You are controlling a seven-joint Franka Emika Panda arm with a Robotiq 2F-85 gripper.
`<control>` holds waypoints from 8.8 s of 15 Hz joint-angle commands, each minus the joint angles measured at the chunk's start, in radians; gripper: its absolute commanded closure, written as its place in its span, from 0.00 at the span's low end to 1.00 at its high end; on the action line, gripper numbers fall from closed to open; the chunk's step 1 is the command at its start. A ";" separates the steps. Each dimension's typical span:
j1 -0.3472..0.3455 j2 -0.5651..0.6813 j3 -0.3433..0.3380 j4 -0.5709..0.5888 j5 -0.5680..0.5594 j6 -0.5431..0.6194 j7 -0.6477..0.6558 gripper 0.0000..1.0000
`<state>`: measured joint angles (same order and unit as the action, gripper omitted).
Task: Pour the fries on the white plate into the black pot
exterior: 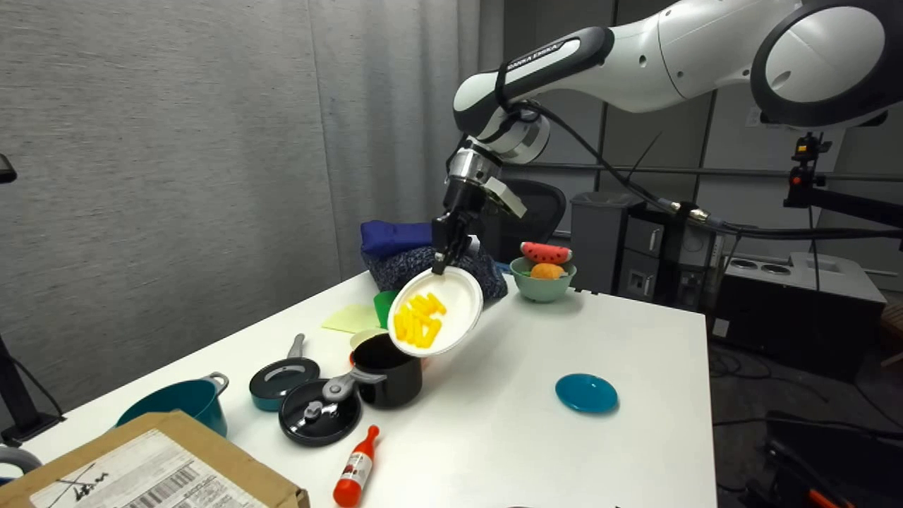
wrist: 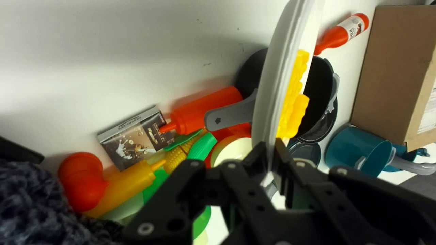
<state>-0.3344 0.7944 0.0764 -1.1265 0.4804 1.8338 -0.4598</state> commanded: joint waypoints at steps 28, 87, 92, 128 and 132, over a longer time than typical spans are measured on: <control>0.102 -0.132 0.030 -0.124 -0.248 0.221 -0.072 0.98; -0.018 -0.346 -0.013 -0.297 -0.099 -0.098 -0.197 0.98; -0.061 -0.310 -0.050 -0.322 -0.035 -0.211 -0.326 0.98; -0.023 0.198 -0.002 -0.037 -0.019 -0.115 -0.272 0.59; -0.022 0.202 -0.007 -0.022 -0.046 -0.115 -0.235 0.28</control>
<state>-0.3554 0.9703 0.0681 -1.2106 0.4649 1.7433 -0.7390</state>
